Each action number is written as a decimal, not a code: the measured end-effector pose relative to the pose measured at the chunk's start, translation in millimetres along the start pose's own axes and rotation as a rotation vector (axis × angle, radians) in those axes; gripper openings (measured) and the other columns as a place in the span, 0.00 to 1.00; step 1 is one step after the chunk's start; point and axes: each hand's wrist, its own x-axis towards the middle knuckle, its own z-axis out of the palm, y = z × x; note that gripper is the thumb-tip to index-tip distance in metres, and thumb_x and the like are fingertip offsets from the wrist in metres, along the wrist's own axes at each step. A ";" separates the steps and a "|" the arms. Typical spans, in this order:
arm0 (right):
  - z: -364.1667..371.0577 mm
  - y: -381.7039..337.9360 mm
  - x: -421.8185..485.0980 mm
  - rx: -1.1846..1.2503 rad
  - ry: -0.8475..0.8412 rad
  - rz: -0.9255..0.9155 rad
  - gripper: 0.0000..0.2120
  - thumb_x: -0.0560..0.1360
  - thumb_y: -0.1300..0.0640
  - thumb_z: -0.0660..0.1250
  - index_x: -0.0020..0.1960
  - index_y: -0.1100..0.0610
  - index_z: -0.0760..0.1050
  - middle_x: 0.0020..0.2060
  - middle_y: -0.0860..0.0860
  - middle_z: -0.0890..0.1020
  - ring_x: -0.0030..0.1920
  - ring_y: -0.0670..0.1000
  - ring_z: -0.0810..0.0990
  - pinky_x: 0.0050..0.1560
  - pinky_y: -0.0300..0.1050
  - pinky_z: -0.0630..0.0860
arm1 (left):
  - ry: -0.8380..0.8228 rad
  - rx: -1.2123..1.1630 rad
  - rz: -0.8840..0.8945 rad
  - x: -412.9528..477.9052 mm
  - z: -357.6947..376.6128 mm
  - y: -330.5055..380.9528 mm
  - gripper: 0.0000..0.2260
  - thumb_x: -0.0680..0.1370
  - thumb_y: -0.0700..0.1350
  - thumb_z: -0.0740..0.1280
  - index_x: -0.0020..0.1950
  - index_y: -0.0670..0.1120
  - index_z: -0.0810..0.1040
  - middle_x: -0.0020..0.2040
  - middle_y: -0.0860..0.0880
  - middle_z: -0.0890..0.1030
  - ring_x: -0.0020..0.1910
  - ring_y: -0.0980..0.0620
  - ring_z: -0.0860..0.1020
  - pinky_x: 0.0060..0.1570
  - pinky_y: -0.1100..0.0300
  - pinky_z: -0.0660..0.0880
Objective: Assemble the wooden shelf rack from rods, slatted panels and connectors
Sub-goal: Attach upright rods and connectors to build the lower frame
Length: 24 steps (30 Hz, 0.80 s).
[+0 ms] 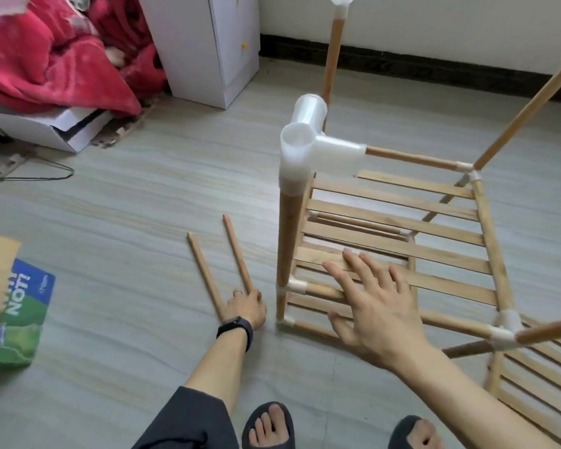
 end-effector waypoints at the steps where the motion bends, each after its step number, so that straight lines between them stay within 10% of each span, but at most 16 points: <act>1: 0.0 -0.3 -0.6 0.001 0.008 0.000 0.38 0.75 0.34 0.59 0.81 0.38 0.49 0.83 0.51 0.54 0.81 0.58 0.54 0.78 0.64 0.53 | 0.016 0.033 -0.006 4.3 4.0 2.4 0.17 0.84 0.52 0.54 0.71 0.50 0.69 0.66 0.41 0.72 0.65 0.40 0.74 0.62 0.49 0.72; 6: -0.9 -0.8 -0.3 0.018 0.002 0.001 0.38 0.75 0.34 0.57 0.81 0.37 0.47 0.83 0.50 0.52 0.82 0.57 0.51 0.78 0.64 0.51 | 0.007 -0.033 -0.050 0.5 12.7 3.8 0.18 0.81 0.42 0.56 0.72 0.45 0.63 0.65 0.41 0.75 0.62 0.40 0.77 0.57 0.51 0.74; 13: -6.7 2.4 1.8 0.011 -0.110 -0.012 0.43 0.71 0.32 0.57 0.80 0.36 0.40 0.83 0.49 0.46 0.82 0.56 0.46 0.78 0.64 0.47 | -0.123 -1.127 -0.086 -41.3 -60.9 7.5 0.11 0.79 0.36 0.67 0.60 0.37 0.77 0.43 0.44 0.77 0.39 0.49 0.76 0.39 0.58 0.74; 18: -28.4 8.9 9.6 0.170 -0.253 -0.018 0.45 0.72 0.30 0.63 0.81 0.37 0.45 0.83 0.47 0.45 0.82 0.54 0.44 0.79 0.64 0.45 | 0.075 -1.145 0.188 -101.8 -150.6 7.7 0.17 0.81 0.39 0.69 0.68 0.48 0.72 0.50 0.45 0.83 0.47 0.49 0.80 0.48 0.54 0.78; 24: -100.3 15.7 13.5 0.921 -0.159 0.162 0.36 0.75 0.33 0.65 0.75 0.54 0.69 0.69 0.54 0.75 0.64 0.51 0.76 0.66 0.49 0.72 | 0.558 -0.902 0.503 -173.5 -258.2 8.0 0.18 0.82 0.45 0.67 0.71 0.57 0.74 0.54 0.51 0.82 0.52 0.54 0.81 0.44 0.64 0.75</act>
